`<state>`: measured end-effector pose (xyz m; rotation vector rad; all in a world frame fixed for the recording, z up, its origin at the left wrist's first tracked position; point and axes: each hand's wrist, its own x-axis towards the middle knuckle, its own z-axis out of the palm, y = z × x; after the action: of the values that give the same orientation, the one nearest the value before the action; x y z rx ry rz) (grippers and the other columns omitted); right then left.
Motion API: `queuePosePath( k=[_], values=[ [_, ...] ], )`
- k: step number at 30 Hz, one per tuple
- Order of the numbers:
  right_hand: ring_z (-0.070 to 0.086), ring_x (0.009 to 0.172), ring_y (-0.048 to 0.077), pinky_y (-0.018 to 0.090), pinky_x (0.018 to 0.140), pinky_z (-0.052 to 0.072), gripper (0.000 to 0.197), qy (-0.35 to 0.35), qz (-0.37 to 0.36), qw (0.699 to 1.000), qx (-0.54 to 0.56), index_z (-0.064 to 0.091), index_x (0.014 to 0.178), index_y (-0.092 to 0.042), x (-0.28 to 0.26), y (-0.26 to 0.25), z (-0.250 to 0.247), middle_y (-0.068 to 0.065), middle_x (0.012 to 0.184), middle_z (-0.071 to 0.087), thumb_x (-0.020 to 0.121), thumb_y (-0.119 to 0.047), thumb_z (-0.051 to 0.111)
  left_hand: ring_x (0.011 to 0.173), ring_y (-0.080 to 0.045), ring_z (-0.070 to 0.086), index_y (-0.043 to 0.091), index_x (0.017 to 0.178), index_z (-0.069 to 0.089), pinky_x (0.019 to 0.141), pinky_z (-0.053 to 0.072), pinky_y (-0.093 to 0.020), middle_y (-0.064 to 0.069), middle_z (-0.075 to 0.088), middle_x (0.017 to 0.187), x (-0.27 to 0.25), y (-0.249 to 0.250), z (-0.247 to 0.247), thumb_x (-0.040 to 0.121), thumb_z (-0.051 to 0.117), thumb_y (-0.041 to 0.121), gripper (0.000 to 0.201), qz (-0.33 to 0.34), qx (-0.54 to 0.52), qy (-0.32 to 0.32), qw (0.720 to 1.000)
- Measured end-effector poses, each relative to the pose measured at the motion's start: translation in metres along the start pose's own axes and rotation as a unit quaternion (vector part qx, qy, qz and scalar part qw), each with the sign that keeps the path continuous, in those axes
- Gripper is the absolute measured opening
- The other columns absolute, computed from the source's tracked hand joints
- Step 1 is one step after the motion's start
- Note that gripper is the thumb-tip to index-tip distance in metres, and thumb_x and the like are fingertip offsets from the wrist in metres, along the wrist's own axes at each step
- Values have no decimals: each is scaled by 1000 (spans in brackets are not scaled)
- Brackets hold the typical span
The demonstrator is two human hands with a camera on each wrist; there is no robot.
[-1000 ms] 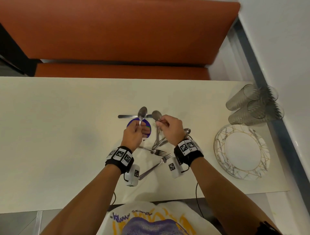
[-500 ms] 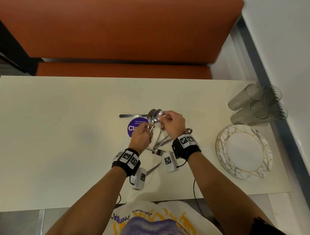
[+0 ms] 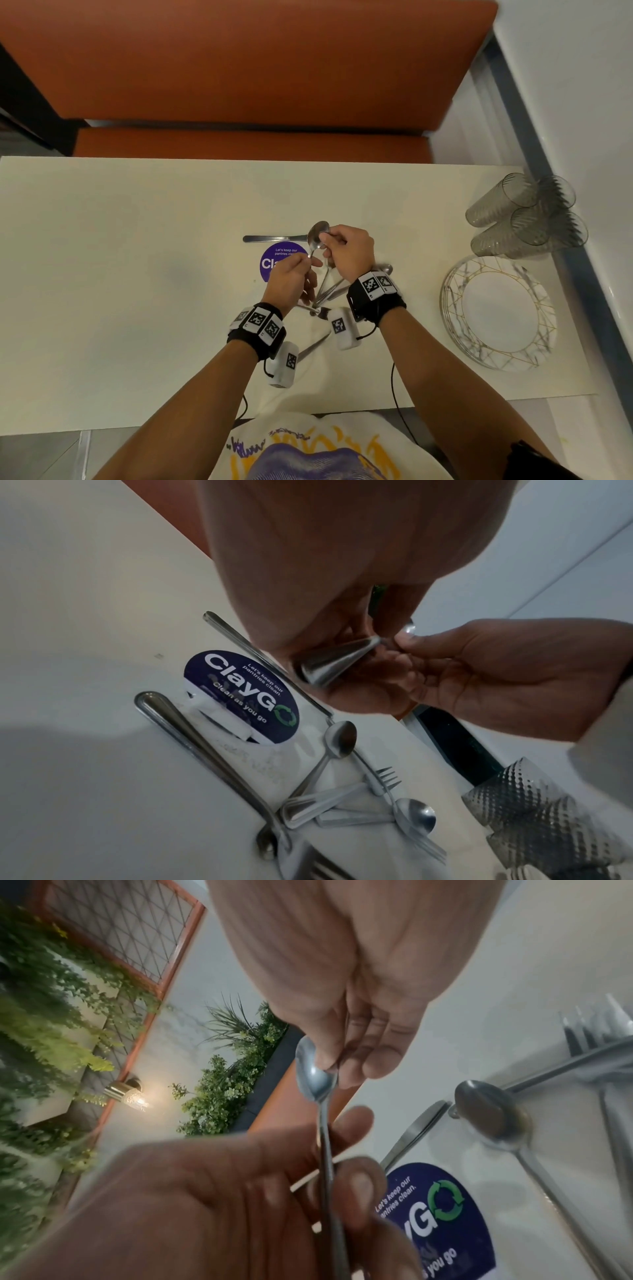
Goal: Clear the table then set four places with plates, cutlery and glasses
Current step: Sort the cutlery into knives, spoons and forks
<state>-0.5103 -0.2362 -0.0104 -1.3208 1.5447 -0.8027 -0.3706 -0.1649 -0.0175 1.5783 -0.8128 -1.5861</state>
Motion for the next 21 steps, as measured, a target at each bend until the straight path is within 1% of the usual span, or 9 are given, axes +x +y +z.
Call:
queuePosePath(
  k=[2, 5, 8, 10, 11, 13, 16, 18, 21],
  values=[
    [63, 51, 13, 41, 58, 61, 12, -10, -3, 1000, 8, 76, 93, -7, 2, -3, -3, -2, 64, 69, 93, -17, 69, 52, -18, 49, 7, 89, 64, 46, 41, -28, -1, 54, 63, 1, -5, 0, 107, 44, 15, 29, 6, 14, 9, 1000],
    [65, 56, 8, 31, 61, 59, 21, -48, 1, 998, -35, 77, 97, -10, 17, -3, -2, -3, 69, 71, 96, -27, 65, 63, -12, 45, 16, 77, 61, 55, 39, -27, 6, 53, 66, 11, -15, -6, 104, 46, 19, 31, 9, 56, 68, 996],
    [69, 77, 12, 18, 68, 52, 20, 3, 12, 997, -77, 77, 100, -14, 25, 11, -13, -2, 85, 75, 96, -26, 61, 76, -15, 51, 17, 77, 62, 67, 43, -30, 3, 59, 77, 10, -23, -11, 102, 47, 19, 29, 4, 92, 91, 992],
    [67, 85, 13, 10, 68, 45, 17, 22, 20, 990, -139, 76, 103, -13, 30, 26, -22, 1, 93, 74, 94, -19, 62, 81, -15, 53, 18, 81, 66, 69, 43, -29, 1, 62, 87, 9, -26, -13, 102, 48, 19, 28, 0, 102, 102, 990],
    [66, 87, 15, 12, 69, 44, 16, 14, 28, 985, -171, 74, 104, -12, 31, 33, -25, 2, 95, 72, 93, -18, 64, 82, -15, 54, 18, 85, 68, 69, 44, -28, 0, 63, 91, 9, -28, -14, 103, 47, 19, 28, -1, 108, 104, 989],
    [65, 92, 20, 24, 76, 49, 17, -16, 37, 973, -227, 72, 106, -14, 35, 45, -27, 0, 92, 66, 90, -20, 68, 84, -13, 54, 18, 94, 70, 68, 45, -26, -1, 64, 96, 10, -32, -17, 105, 47, 21, 25, 2, 113, 103, 988],
    [61, 98, 23, 38, 87, 53, 21, -57, 37, 954, -292, 70, 106, -20, 39, 55, -23, -4, 91, 59, 87, -28, 72, 85, -12, 55, 19, 98, 68, 68, 46, -23, -1, 64, 98, 10, -37, -21, 106, 48, 23, 22, 3, 112, 99, 989],
    [60, 98, 24, 41, 87, 53, 20, -66, 33, 947, -313, 71, 103, -22, 40, 56, -18, -4, 91, 57, 85, -30, 73, 85, -13, 55, 18, 98, 67, 67, 46, -21, -2, 63, 97, 11, -39, -22, 105, 48, 23, 21, -2, 112, 95, 989],
    [61, 97, 25, 44, 87, 54, 10, -67, 31, 942, -327, 71, 94, -23, 42, 60, -13, -1, 95, 62, 85, -27, 73, 84, -14, 56, 20, 91, 67, 67, 47, -26, -2, 65, 94, 13, -37, -24, 101, 48, 27, 22, -9, 97, 97, 990]
  ],
)
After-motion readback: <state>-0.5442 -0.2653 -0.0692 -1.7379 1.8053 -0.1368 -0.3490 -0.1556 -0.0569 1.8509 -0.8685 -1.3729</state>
